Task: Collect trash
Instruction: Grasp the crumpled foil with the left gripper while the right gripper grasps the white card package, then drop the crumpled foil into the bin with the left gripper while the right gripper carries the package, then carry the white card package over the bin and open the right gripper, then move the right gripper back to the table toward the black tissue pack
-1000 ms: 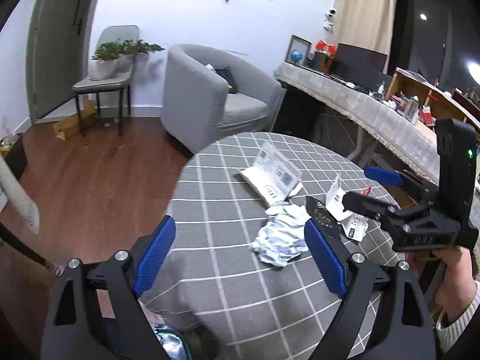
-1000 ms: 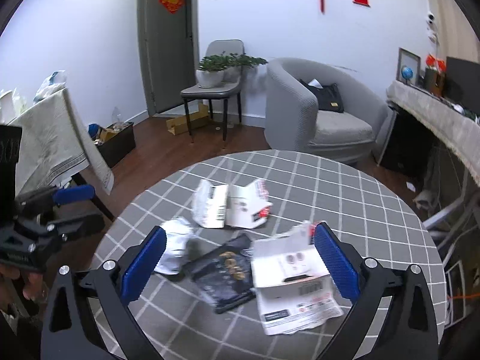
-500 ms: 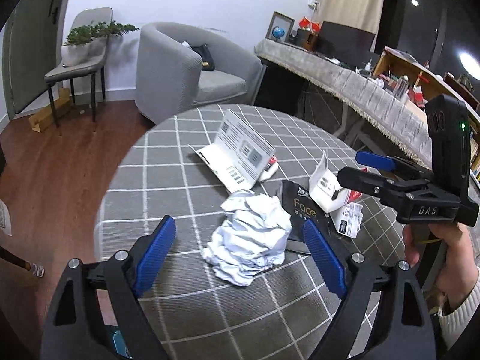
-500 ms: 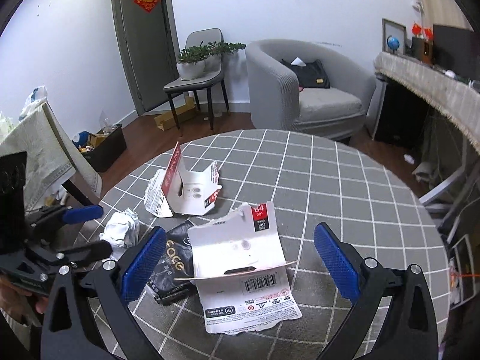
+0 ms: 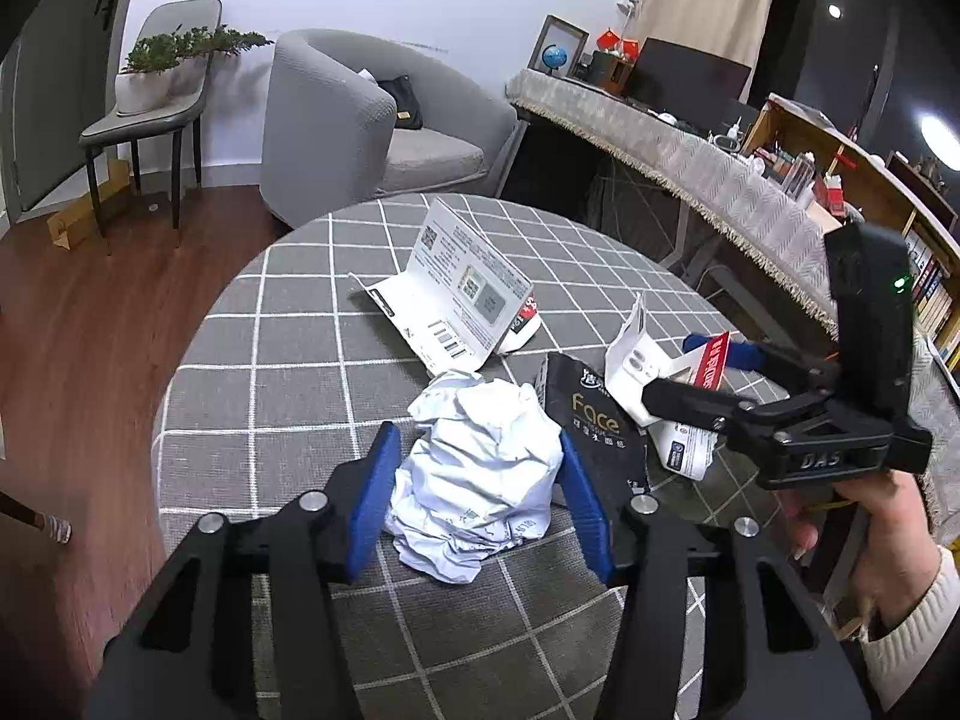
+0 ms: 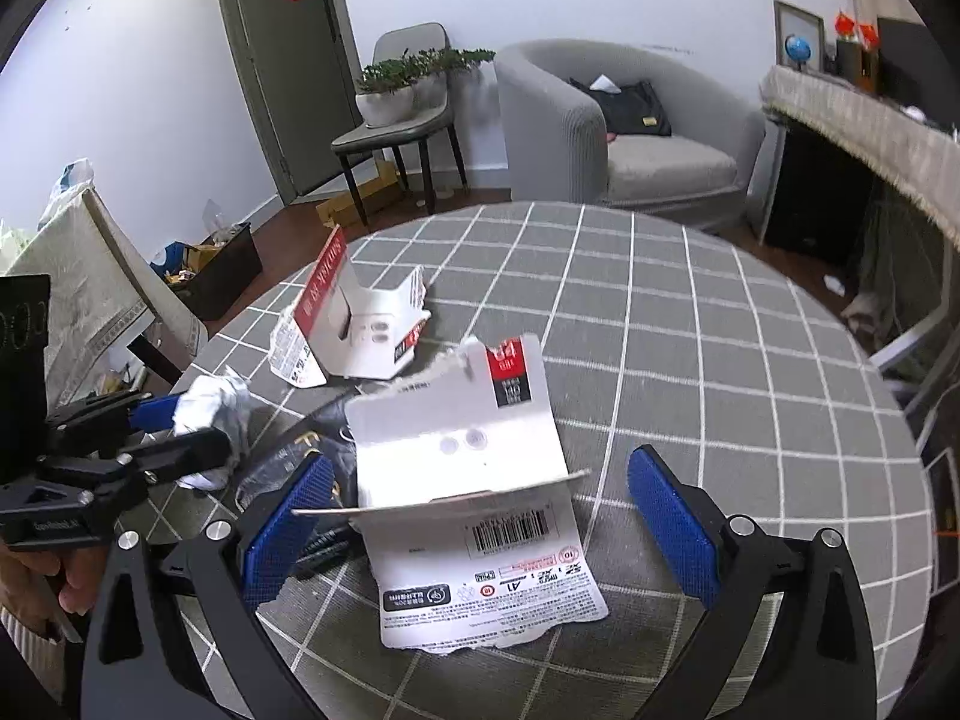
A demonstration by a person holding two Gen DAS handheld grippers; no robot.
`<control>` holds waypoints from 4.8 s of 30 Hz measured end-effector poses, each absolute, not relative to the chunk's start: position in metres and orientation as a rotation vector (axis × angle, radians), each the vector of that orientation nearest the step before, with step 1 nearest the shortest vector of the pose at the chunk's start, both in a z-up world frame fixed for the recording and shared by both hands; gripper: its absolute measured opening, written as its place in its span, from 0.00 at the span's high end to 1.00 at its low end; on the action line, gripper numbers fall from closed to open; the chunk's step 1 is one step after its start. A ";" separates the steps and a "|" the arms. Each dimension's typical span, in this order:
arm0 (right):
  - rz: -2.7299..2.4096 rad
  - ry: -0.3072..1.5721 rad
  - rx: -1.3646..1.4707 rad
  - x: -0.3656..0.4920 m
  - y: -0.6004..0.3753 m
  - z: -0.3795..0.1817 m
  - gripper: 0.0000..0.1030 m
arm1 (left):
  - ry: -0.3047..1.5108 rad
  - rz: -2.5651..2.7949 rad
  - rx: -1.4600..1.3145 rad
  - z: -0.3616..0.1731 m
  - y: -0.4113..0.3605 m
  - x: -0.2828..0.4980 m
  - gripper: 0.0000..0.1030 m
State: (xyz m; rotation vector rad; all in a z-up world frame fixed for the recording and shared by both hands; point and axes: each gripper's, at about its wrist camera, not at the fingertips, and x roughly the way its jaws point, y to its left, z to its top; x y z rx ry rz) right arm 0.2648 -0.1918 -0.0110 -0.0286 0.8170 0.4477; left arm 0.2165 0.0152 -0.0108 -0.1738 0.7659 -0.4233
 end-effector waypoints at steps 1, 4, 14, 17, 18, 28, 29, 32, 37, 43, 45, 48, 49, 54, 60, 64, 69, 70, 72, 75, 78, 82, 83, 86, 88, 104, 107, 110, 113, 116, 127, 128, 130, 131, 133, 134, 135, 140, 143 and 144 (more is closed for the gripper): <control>0.448 0.816 -0.023 0.265 -0.193 -0.010 0.03 | 0.761 -0.418 -0.174 -0.010 0.016 0.215 0.47; 0.444 0.806 -0.018 0.262 -0.192 -0.008 0.04 | 0.750 -0.404 -0.179 -0.006 0.021 0.211 0.47; 0.399 0.769 -0.043 0.246 -0.185 -0.002 0.26 | 0.720 -0.366 -0.170 0.004 0.035 0.185 0.47; 0.393 0.749 -0.032 0.238 -0.184 0.001 0.26 | 0.719 -0.349 -0.165 0.004 0.041 0.174 0.47; 0.392 0.739 -0.031 0.234 -0.182 0.003 0.26 | 0.718 -0.342 -0.157 0.005 0.043 0.169 0.47; 0.452 0.700 -0.019 0.201 -0.153 0.008 0.26 | 0.710 -0.268 -0.132 0.006 0.070 0.126 0.47; 0.459 0.693 -0.017 0.196 -0.150 0.009 0.26 | 0.710 -0.262 -0.131 0.006 0.073 0.122 0.47; 0.489 0.673 -0.007 0.185 -0.138 0.014 0.26 | 0.715 -0.235 -0.127 0.004 0.083 0.109 0.47; 0.532 0.660 -0.004 0.170 -0.115 0.018 0.26 | 0.736 -0.197 -0.120 -0.005 0.101 0.093 0.47; 0.602 0.659 -0.026 0.152 -0.073 0.018 0.26 | 0.783 -0.149 -0.115 -0.025 0.127 0.073 0.47; 0.624 0.659 -0.039 0.147 -0.061 0.017 0.26 | 0.803 -0.131 -0.112 -0.033 0.138 0.067 0.47; 0.650 0.660 -0.053 0.141 -0.040 0.017 0.26 | 0.834 -0.106 -0.121 -0.045 0.151 0.061 0.47; 0.658 0.661 -0.056 0.140 -0.034 0.017 0.26 | 0.843 -0.102 -0.127 -0.048 0.156 0.060 0.47; 0.705 0.672 -0.078 0.135 -0.004 0.014 0.26 | 0.911 -0.063 -0.140 -0.074 0.177 0.059 0.47; 0.750 0.694 -0.099 0.132 0.030 0.007 0.26 | 1.004 -0.021 -0.156 -0.110 0.206 0.056 0.47; 0.776 0.704 -0.113 0.129 0.052 0.004 0.26 | 1.070 -0.018 -0.184 -0.132 0.221 0.055 0.46; 0.802 0.724 -0.136 0.125 0.077 -0.005 0.26 | 1.132 -0.006 -0.190 -0.152 0.234 0.048 0.42; 0.805 0.729 -0.143 0.124 0.082 -0.007 0.26 | 1.134 -0.003 -0.189 -0.154 0.237 0.047 0.40; 0.811 0.743 -0.159 0.123 0.092 -0.013 0.26 | 1.138 0.000 -0.183 -0.156 0.242 0.043 0.38; 0.808 0.778 -0.185 0.123 0.105 -0.025 0.26 | 1.131 0.000 -0.197 -0.153 0.247 0.040 0.34; 0.807 0.808 -0.209 0.123 0.118 -0.038 0.26 | 1.112 0.002 -0.210 -0.148 0.253 0.038 0.32; 0.799 0.838 -0.240 0.124 0.130 -0.053 0.26 | 1.066 0.007 -0.236 -0.134 0.266 0.030 0.28; 0.796 0.845 -0.245 0.124 0.132 -0.056 0.26 | 1.055 0.009 -0.241 -0.130 0.270 0.028 0.28; 0.784 0.866 -0.258 0.127 0.137 -0.063 0.26 | 1.011 0.023 -0.259 -0.119 0.280 0.022 0.25; 0.780 0.889 -0.263 0.128 0.141 -0.070 0.26 | 0.975 0.028 -0.270 -0.110 0.285 0.017 0.24; 0.768 1.088 -0.380 0.122 0.175 -0.154 0.26 | 0.751 0.055 -0.262 -0.041 0.304 -0.004 0.27; 0.774 1.129 -0.404 0.118 0.179 -0.170 0.26 | 0.725 0.059 -0.267 -0.030 0.305 -0.006 0.27; 0.778 1.167 -0.435 0.111 0.180 -0.186 0.26 | 0.702 0.048 -0.266 -0.021 0.303 -0.007 0.32; 0.775 1.185 -0.458 0.107 0.179 -0.194 0.26 | 0.687 0.045 -0.253 -0.011 0.299 -0.009 0.34; 0.774 1.212 -0.478 0.106 0.178 -0.203 0.26 | 0.671 0.041 -0.239 0.000 0.296 -0.012 0.38; 0.746 1.238 -0.543 0.102 0.158 -0.212 0.16 | 0.604 0.033 -0.250 0.033 0.285 -0.008 0.44; 0.752 1.232 -0.533 0.103 0.156 -0.210 0.16 | 0.597 0.035 -0.244 0.037 0.282 -0.008 0.44; 0.771 1.218 -0.505 0.104 0.152 -0.200 0.16 | 0.588 0.037 -0.233 0.041 0.278 -0.007 0.44; 0.782 1.200 -0.489 0.104 0.149 -0.191 0.16 | 0.582 0.039 -0.228 0.044 0.275 -0.006 0.44; 0.799 1.171 -0.470 0.103 0.146 -0.178 0.16 | 0.575 0.042 -0.224 0.049 0.272 -0.004 0.44; 0.811 1.150 -0.458 0.100 0.145 -0.169 0.16 | 0.572 0.042 -0.223 0.050 0.271 -0.003 0.44; 0.823 1.130 -0.449 0.099 0.144 -0.160 0.16 | 0.568 0.042 -0.223 0.052 0.269 -0.002 0.44; 0.864 1.028 -0.410 0.091 0.135 -0.123 0.16 | 0.545 0.042 -0.212 0.064 0.258 0.004 0.44; 0.883 0.967 -0.385 0.089 0.128 -0.100 0.16 | 0.537 0.044 -0.208 0.068 0.252 0.009 0.44; 0.886 0.950 -0.375 0.088 0.125 -0.093 0.18 | 0.536 0.044 -0.210 0.069 0.249 0.011 0.44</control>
